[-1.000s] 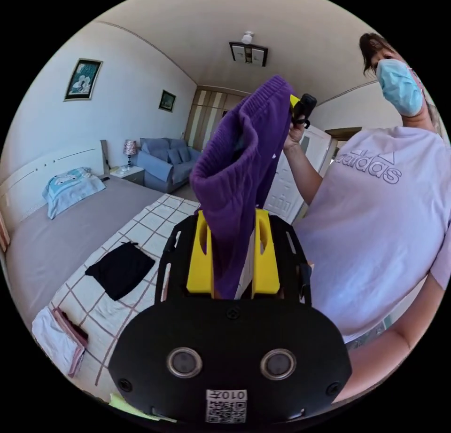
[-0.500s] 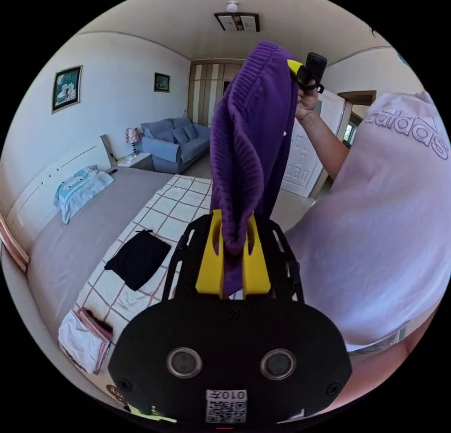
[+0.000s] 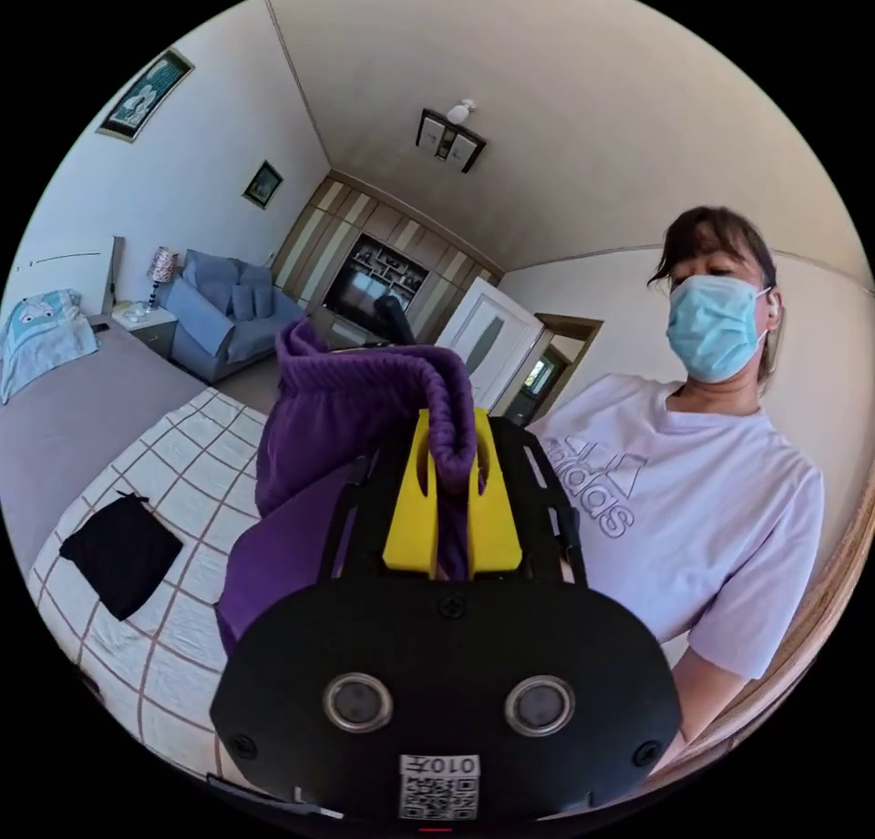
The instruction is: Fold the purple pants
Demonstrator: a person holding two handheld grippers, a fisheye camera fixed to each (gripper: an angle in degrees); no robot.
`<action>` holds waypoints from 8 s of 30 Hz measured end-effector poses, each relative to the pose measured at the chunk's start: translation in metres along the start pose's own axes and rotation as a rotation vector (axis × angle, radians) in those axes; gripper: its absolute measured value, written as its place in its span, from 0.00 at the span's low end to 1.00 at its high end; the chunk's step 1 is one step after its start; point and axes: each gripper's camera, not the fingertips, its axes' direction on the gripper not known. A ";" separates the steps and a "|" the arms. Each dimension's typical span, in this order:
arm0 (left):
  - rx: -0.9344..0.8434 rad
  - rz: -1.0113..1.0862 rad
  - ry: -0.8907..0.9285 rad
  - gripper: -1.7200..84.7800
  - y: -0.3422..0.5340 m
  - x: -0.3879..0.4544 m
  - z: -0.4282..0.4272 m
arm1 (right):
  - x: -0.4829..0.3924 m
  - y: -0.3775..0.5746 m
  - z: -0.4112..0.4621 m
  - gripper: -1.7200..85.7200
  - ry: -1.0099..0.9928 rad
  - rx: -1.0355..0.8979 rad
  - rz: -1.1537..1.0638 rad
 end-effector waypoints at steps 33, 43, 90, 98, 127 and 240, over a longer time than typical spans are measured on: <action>0.023 0.316 -0.489 0.12 -0.169 0.262 0.059 | 0.021 -0.047 -0.314 0.06 0.156 0.469 -0.405; -0.002 0.399 -0.580 0.12 -0.240 0.303 0.291 | 0.108 -0.071 -0.421 0.07 0.209 0.518 -0.395; 0.316 -1.235 -1.152 0.11 0.601 -0.106 0.096 | -0.033 -0.274 0.629 0.11 -0.017 -0.665 -0.547; 0.410 -1.408 -1.108 0.11 0.675 -0.155 0.124 | 0.147 -0.141 0.572 0.11 -0.010 -0.563 -0.159; 0.523 -1.528 -1.299 0.09 0.735 -0.083 0.226 | 0.410 0.230 0.468 0.17 0.465 -0.746 0.675; -0.997 -0.628 -1.038 0.13 0.244 -0.491 0.512 | 0.688 -0.027 0.514 0.17 0.406 -1.002 0.480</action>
